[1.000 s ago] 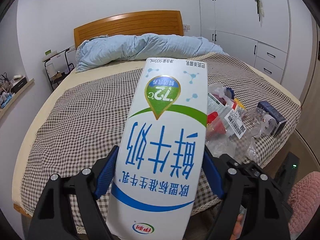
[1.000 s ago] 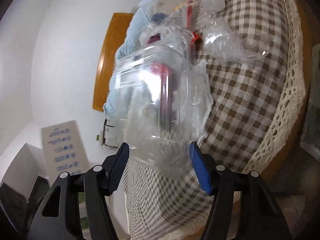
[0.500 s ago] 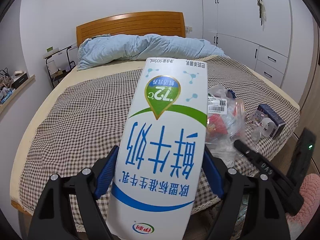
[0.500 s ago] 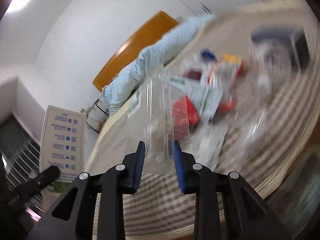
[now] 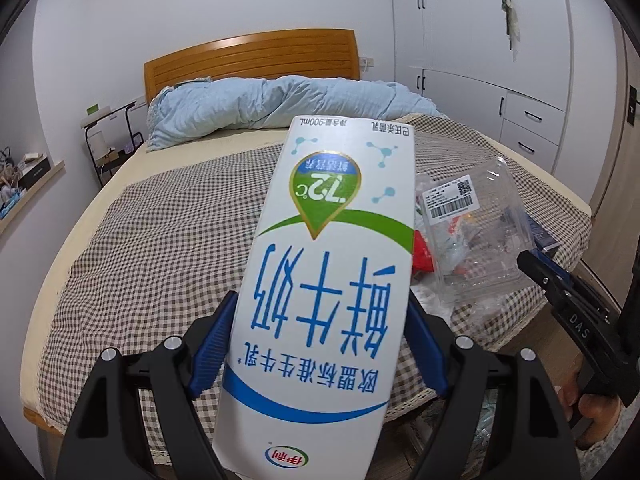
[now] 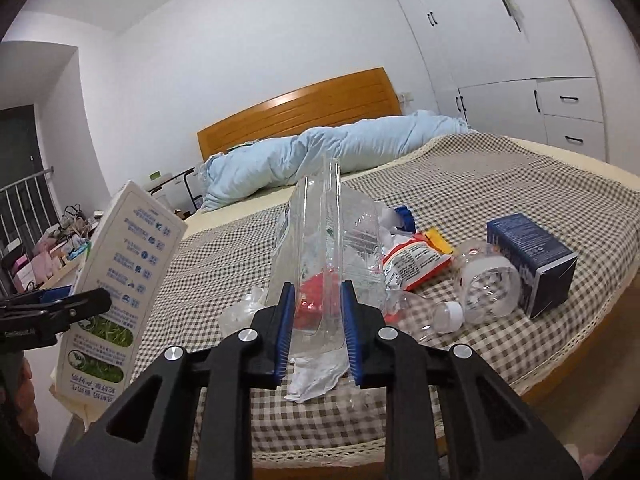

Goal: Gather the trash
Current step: 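Carry the carton and clamshell in both tools over the floor trash bin, then lower the milk carton into the bin and open the left tool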

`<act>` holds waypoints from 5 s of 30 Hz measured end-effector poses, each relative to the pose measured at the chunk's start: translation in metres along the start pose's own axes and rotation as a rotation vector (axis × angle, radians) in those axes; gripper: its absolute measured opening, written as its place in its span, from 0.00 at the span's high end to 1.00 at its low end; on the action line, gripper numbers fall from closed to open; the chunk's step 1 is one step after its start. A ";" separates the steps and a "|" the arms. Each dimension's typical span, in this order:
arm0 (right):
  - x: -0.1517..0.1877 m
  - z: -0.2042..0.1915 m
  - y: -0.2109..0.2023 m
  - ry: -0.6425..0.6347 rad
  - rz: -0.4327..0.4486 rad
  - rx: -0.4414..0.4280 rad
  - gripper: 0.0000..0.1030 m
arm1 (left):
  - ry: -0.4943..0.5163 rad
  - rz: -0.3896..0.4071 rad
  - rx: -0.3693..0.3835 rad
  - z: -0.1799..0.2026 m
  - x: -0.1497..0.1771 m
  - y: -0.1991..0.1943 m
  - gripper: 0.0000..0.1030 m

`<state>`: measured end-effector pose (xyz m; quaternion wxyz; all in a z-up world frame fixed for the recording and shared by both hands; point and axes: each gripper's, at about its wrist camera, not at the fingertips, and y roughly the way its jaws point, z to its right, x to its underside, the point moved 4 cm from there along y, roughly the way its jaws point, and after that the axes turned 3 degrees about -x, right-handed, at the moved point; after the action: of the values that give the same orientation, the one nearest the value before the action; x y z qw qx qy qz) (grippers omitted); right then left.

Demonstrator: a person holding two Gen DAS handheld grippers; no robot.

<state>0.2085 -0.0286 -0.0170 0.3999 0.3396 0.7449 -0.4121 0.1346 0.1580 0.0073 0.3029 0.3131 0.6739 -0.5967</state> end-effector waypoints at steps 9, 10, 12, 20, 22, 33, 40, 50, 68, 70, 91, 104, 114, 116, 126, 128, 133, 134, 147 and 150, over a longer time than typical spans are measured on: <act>-0.008 0.012 -0.045 -0.049 0.009 -0.032 0.78 | 0.039 0.022 0.018 0.024 -0.001 -0.017 0.26; -0.009 0.014 -0.052 -0.058 0.012 -0.032 0.78 | 0.046 0.023 0.020 0.028 0.000 -0.019 0.26; -0.011 0.017 -0.066 -0.072 0.017 -0.032 0.78 | 0.063 0.025 0.029 0.038 0.001 -0.022 0.26; -0.007 0.044 -0.112 -0.088 0.001 -0.008 0.78 | 0.112 0.029 0.090 0.084 0.010 -0.036 0.26; -0.003 0.052 -0.123 -0.094 -0.005 0.004 0.78 | 0.119 0.029 0.104 0.095 0.013 -0.039 0.26; 0.024 0.097 -0.180 -0.088 -0.057 0.070 0.78 | 0.190 0.022 0.172 0.158 0.040 -0.057 0.26; 0.046 0.119 -0.202 -0.084 -0.107 0.110 0.78 | 0.227 0.001 0.216 0.191 0.062 -0.060 0.26; 0.069 0.140 -0.218 -0.053 -0.155 0.150 0.78 | 0.285 -0.038 0.244 0.226 0.092 -0.056 0.26; 0.109 0.172 -0.217 -0.009 -0.254 0.195 0.78 | 0.352 -0.133 0.284 0.263 0.136 -0.015 0.26; 0.113 0.175 -0.215 -0.011 -0.264 0.200 0.78 | 0.361 -0.141 0.291 0.267 0.140 -0.009 0.26; 0.159 0.225 -0.173 0.046 -0.413 0.276 0.78 | 0.492 -0.267 0.365 0.320 0.200 0.088 0.26; 0.175 0.265 -0.149 0.117 -0.467 0.351 0.78 | 0.630 -0.383 0.384 0.353 0.250 0.179 0.26; 0.174 0.282 -0.136 0.170 -0.471 0.355 0.78 | 0.835 -0.428 0.376 0.365 0.305 0.229 0.28; 0.175 0.285 -0.134 0.177 -0.478 0.356 0.78 | 0.869 -0.427 0.378 0.368 0.312 0.239 0.28; 0.185 0.296 -0.122 0.192 -0.530 0.371 0.78 | 0.923 -0.483 0.389 0.365 0.336 0.292 0.29; 0.186 0.297 -0.120 0.194 -0.537 0.371 0.78 | 0.961 -0.474 0.391 0.366 0.345 0.297 0.29; 0.188 0.301 -0.118 0.195 -0.552 0.378 0.78 | 1.048 -0.399 0.423 0.381 0.361 0.290 0.30; 0.188 0.300 -0.118 0.196 -0.554 0.379 0.78 | 1.065 -0.367 0.427 0.384 0.362 0.286 0.30; 0.190 0.299 -0.117 0.192 -0.553 0.382 0.78 | 1.213 -0.463 0.322 0.413 0.380 0.305 0.25; 0.189 0.295 -0.119 0.190 -0.544 0.378 0.78 | 1.162 -0.477 0.320 0.412 0.366 0.300 0.17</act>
<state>0.1175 -0.3071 -0.2424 0.1344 0.2334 0.7526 -0.6009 0.1572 -0.2018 -0.5062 -0.3025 0.4682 0.6818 -0.4739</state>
